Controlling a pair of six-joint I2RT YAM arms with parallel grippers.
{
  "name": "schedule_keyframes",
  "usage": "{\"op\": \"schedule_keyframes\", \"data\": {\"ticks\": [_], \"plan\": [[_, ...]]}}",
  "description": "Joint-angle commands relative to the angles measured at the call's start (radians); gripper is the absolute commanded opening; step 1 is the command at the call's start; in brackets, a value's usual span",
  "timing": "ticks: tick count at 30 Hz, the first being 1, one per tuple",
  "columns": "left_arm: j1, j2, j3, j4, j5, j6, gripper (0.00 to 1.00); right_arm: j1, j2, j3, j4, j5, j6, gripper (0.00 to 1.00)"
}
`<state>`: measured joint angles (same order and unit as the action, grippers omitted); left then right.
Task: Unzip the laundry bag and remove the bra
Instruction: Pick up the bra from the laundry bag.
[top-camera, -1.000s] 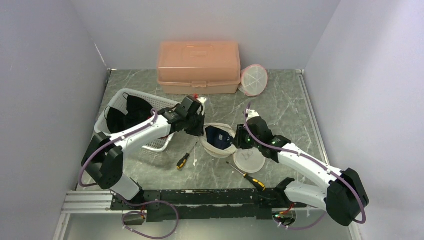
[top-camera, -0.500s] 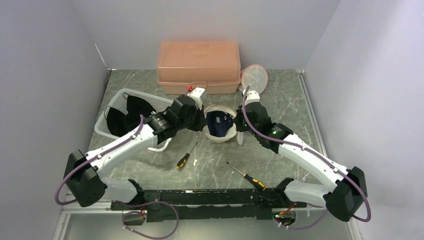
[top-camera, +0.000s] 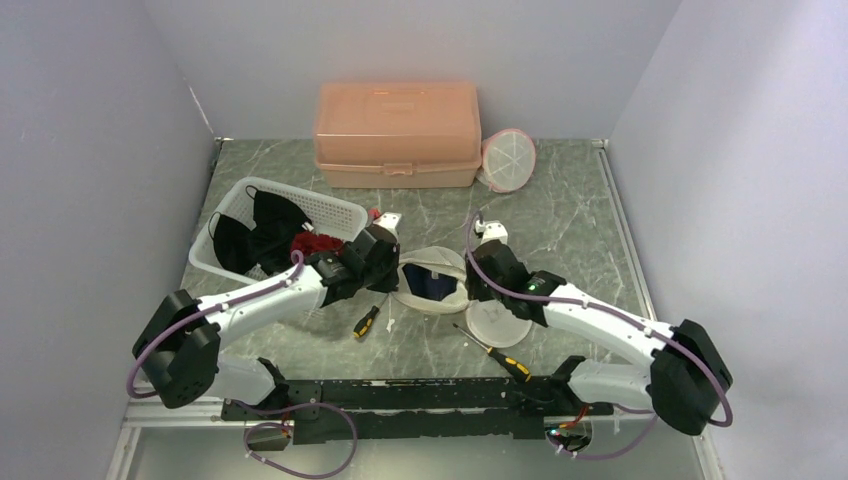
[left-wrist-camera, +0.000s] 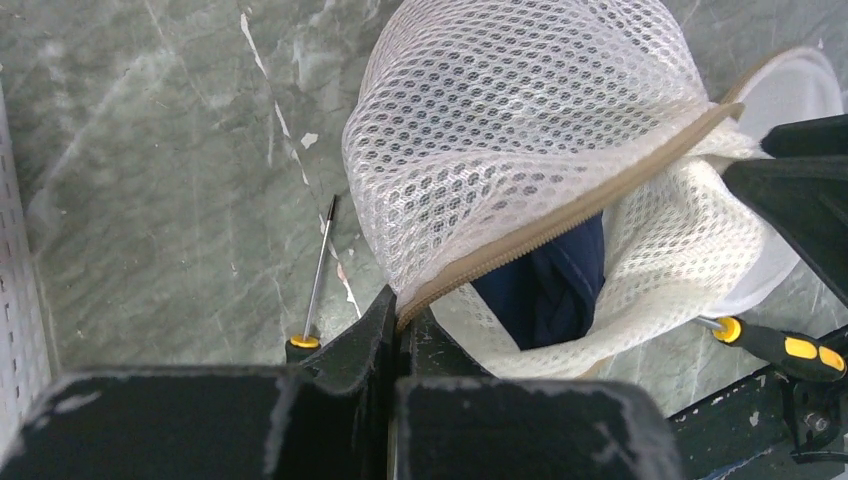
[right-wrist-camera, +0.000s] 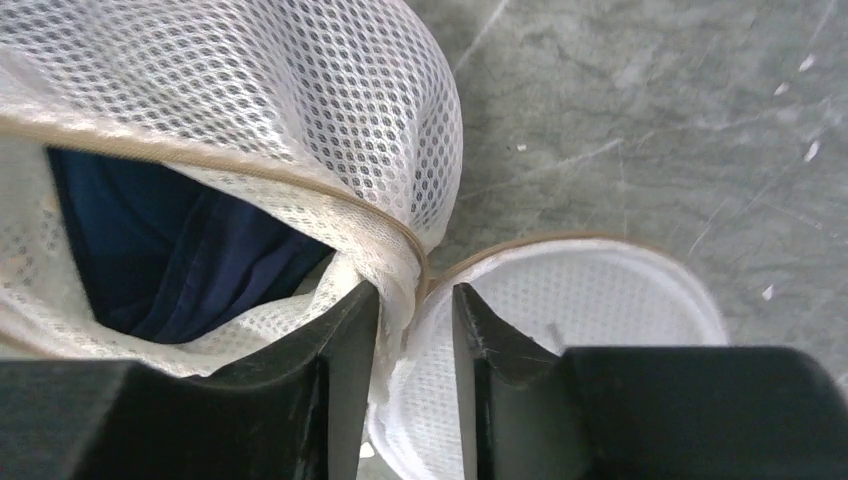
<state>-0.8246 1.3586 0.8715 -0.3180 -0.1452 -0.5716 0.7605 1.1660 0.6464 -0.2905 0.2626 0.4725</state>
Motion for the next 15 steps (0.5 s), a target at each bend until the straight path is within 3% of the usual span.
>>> {"op": "schedule_keyframes", "data": {"ticks": [1, 4, 8, 11, 15], "plan": [[-0.006, -0.025, 0.006, 0.028, -0.029, -0.033, 0.03, 0.021, -0.109, 0.023, 0.02, 0.045, 0.031, 0.43], [-0.006, -0.033, 0.009, 0.009, -0.023, -0.038, 0.03, 0.047, -0.185, 0.03, 0.032, 0.017, 0.018, 0.47], [-0.007, -0.027, 0.034, -0.012, -0.016, -0.05, 0.03, 0.081, -0.237, 0.014, 0.164, -0.176, -0.02, 0.52], [-0.007, -0.003, 0.069, -0.042, -0.01, -0.061, 0.03, 0.104, -0.147, 0.05, 0.212, -0.294, -0.017, 0.53], [-0.006, 0.019, 0.096, -0.088, -0.027, -0.094, 0.03, 0.116, -0.005, 0.082, 0.283, -0.332, 0.027, 0.57]]}}
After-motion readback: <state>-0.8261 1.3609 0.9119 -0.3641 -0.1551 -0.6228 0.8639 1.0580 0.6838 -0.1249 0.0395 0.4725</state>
